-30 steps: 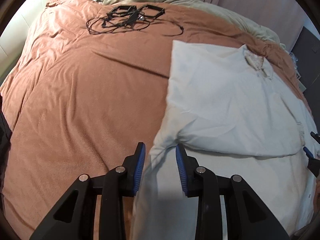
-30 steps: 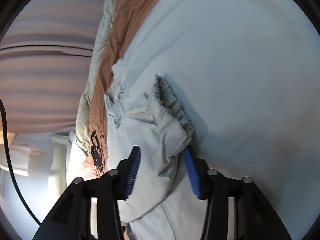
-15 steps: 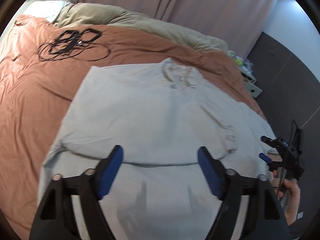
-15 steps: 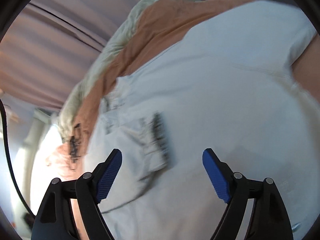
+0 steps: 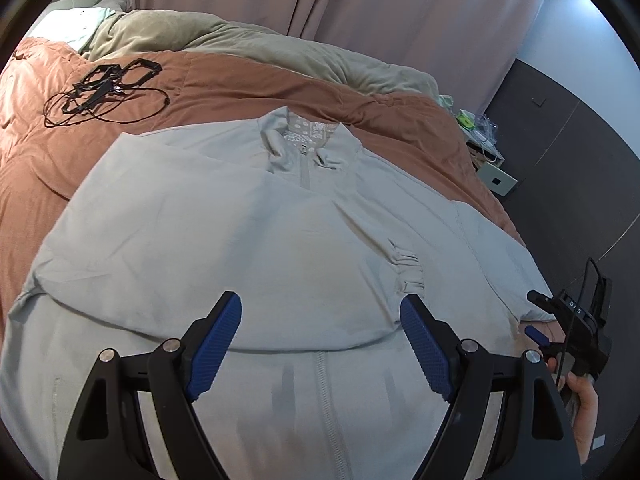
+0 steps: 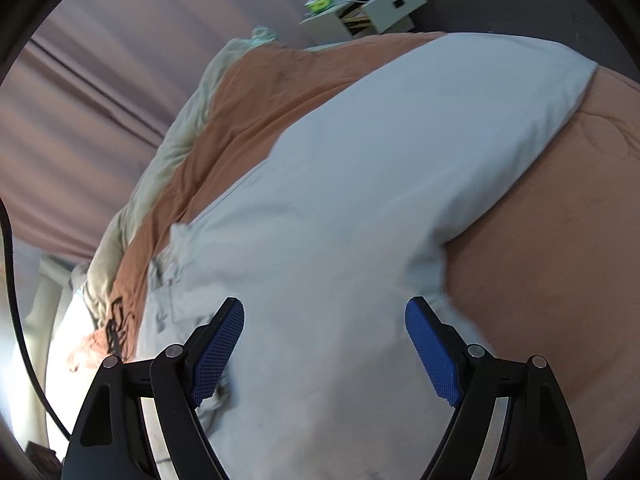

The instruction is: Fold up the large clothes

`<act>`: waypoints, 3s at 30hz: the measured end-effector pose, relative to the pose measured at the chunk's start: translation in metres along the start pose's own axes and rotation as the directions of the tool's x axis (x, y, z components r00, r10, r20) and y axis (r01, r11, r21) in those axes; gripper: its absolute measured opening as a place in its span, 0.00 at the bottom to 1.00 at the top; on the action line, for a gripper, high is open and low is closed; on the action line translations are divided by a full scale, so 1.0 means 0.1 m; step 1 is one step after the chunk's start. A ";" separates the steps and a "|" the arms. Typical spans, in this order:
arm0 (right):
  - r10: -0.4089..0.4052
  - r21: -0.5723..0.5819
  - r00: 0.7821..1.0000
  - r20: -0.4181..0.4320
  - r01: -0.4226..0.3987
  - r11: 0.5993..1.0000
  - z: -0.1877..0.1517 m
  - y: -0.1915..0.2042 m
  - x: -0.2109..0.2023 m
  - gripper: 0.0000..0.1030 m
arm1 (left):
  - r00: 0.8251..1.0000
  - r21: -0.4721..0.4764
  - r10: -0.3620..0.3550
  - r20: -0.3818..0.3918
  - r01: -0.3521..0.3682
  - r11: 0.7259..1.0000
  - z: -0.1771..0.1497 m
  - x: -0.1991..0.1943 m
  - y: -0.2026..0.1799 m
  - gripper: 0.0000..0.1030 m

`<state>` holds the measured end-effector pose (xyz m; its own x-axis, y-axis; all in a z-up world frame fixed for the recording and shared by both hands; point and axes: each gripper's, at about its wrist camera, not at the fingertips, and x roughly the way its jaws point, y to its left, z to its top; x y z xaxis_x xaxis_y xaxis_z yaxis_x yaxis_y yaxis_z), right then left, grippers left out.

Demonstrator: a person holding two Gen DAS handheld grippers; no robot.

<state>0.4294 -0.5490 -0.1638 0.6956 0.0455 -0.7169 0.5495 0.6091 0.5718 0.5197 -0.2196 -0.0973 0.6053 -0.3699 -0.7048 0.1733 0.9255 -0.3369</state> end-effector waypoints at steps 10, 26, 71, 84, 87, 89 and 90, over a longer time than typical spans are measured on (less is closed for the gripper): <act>-0.052 0.040 0.999 0.009 0.052 0.998 0.31 -0.57 0.04 0.81 | 0.999 0.058 0.043 -0.013 -0.042 0.997 -0.19 0.32 -0.11 0.80; 0.023 0.269 0.985 0.169 -0.068 0.961 0.48 -1.21 0.07 0.56 | 0.993 -0.014 0.090 -0.070 -0.092 0.996 -0.32 0.59 0.23 0.80; 0.062 0.088 0.993 0.096 -0.071 0.994 0.25 -0.67 -0.31 0.80 | 0.998 -0.046 0.007 -0.057 -0.010 0.999 -0.31 0.43 0.16 0.80; 0.031 0.296 0.975 0.219 -0.096 0.950 0.46 -1.34 -0.07 0.67 | 0.998 -0.037 0.030 -0.049 -0.031 0.999 -0.31 0.44 0.14 0.80; -0.003 0.246 0.981 0.192 -0.046 0.968 0.48 -1.28 0.01 0.05 | 0.999 -0.040 0.028 -0.046 -0.030 0.999 -0.30 0.43 0.16 0.80; 0.057 0.251 0.977 0.207 -0.110 0.962 0.48 -1.31 -0.05 0.05 | 0.999 -0.048 0.025 -0.043 -0.027 0.998 -0.29 0.42 0.17 0.80; 0.050 0.225 0.972 0.228 -0.102 0.969 0.47 -1.25 -0.13 0.05 | 0.999 -0.053 0.021 -0.042 -0.023 0.998 -0.29 0.42 0.18 0.80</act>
<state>0.3739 -0.6632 -0.2074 0.8091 -0.1058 -0.5780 0.5655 0.4074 0.7170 0.5255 -0.2211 -0.1509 0.5757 -0.3533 -0.7374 0.1176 0.9283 -0.3529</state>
